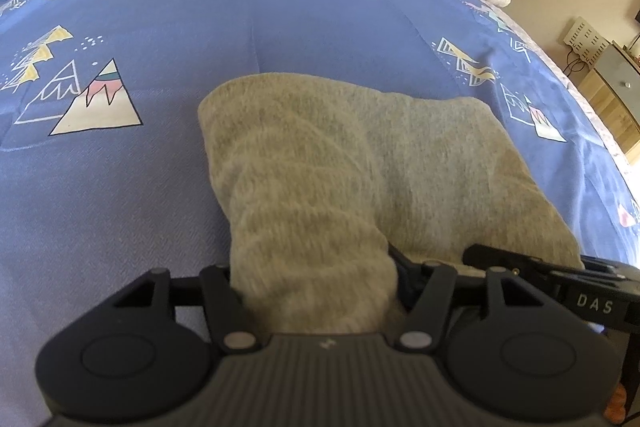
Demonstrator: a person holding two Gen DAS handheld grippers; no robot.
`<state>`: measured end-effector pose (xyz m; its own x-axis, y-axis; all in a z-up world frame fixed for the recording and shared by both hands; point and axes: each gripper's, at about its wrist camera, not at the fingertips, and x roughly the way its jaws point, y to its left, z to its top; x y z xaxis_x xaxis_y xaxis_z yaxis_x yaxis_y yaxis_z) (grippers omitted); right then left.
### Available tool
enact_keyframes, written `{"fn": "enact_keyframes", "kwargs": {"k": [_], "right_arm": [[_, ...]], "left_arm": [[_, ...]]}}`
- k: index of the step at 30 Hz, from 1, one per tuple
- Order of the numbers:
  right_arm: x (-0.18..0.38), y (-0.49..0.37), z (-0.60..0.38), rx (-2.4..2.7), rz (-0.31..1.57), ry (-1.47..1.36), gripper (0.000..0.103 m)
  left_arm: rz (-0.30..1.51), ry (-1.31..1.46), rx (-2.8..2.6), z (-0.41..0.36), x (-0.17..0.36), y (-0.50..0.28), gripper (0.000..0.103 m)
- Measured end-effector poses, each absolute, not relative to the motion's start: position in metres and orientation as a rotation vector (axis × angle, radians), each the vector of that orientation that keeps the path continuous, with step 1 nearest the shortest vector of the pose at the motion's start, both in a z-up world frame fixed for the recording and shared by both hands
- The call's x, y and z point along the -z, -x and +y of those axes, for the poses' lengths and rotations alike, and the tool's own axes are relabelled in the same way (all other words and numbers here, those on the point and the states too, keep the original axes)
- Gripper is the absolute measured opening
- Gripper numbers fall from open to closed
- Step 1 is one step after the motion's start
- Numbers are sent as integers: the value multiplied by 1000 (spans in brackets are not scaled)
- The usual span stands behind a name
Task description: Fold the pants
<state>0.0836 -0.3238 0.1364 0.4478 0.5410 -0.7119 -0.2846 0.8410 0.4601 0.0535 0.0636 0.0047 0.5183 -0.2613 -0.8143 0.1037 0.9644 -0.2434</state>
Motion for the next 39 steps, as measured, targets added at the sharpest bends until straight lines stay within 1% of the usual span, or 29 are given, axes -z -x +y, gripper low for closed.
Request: {"fn": "enact_keyframes", "kwargs": {"k": [2,5,7,13,18,22,27,32,33,34,35,36,37,39], "right_arm": [[-137,-84,-324,-521,981,-291,32],[-139,-83,-323,-523,973,-274,31],[-146,-82,-321,-527,950,-258,28],[-181,-95,-317,-550,786,-197,25],[-202,-141,-314,-548,687,-150,25],[-211,-196,-306,-545,617,-74,25],[-193,-275,-288,-513,566,2,25],[-153,-339,-273,-467,603,19,26],[-142,-348,-271,-460,634,11,26],[-131,-354,-270,-455,675,-1,27],[-114,-363,-269,-450,741,-15,29],[-102,-371,-268,-445,818,-32,39],[-91,-375,-272,-421,853,-71,46],[-88,-375,-288,-413,869,-207,48]], "left_arm": [[1014,170,222,63,-7,-56,56],[1011,166,231,61,-14,-56,51],[996,159,242,59,-23,-56,48],[880,190,282,62,-68,-79,48],[797,150,293,54,-99,-130,48],[747,136,279,51,-106,-194,48],[743,128,225,46,-86,-275,48],[804,73,161,38,-38,-346,50],[829,55,146,36,-26,-353,52],[864,33,121,35,-11,-359,58],[898,7,88,33,2,-362,64],[899,-2,59,33,11,-362,71],[871,7,50,33,11,-357,72],[869,3,42,33,9,-352,72]]}}
